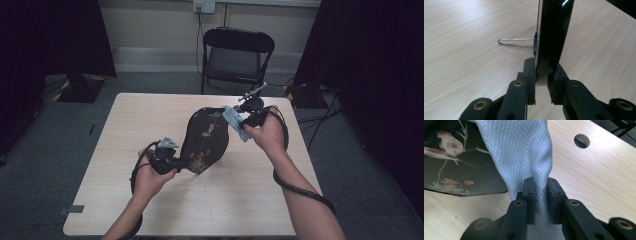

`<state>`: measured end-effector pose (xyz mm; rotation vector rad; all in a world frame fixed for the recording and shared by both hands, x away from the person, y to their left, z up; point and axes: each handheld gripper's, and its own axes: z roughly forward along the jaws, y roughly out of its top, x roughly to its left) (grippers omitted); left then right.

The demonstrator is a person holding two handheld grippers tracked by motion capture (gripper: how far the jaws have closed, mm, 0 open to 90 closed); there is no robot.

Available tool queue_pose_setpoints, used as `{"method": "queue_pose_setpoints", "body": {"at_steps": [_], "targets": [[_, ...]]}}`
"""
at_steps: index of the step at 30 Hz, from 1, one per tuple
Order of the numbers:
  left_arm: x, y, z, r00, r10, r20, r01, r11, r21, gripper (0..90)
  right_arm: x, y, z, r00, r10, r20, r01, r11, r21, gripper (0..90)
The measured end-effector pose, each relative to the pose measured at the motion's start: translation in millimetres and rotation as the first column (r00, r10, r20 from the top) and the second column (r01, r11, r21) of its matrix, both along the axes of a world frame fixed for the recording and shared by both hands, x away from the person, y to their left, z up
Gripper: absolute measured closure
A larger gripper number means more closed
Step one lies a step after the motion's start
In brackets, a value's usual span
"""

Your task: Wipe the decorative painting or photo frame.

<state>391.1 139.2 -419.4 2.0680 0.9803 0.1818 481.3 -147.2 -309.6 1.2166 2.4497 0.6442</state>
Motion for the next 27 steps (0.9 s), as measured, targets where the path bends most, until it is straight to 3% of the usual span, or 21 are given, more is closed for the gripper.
{"method": "queue_pose_setpoints", "body": {"at_steps": [27], "targets": [[-0.4,1.5,0.3,1.0,-0.005,-0.005,0.005,1.0,0.003,78.3,-2.3,0.1,-54.7,0.9974,0.0,-0.072,0.001,1.0,0.006,79.4]]}}
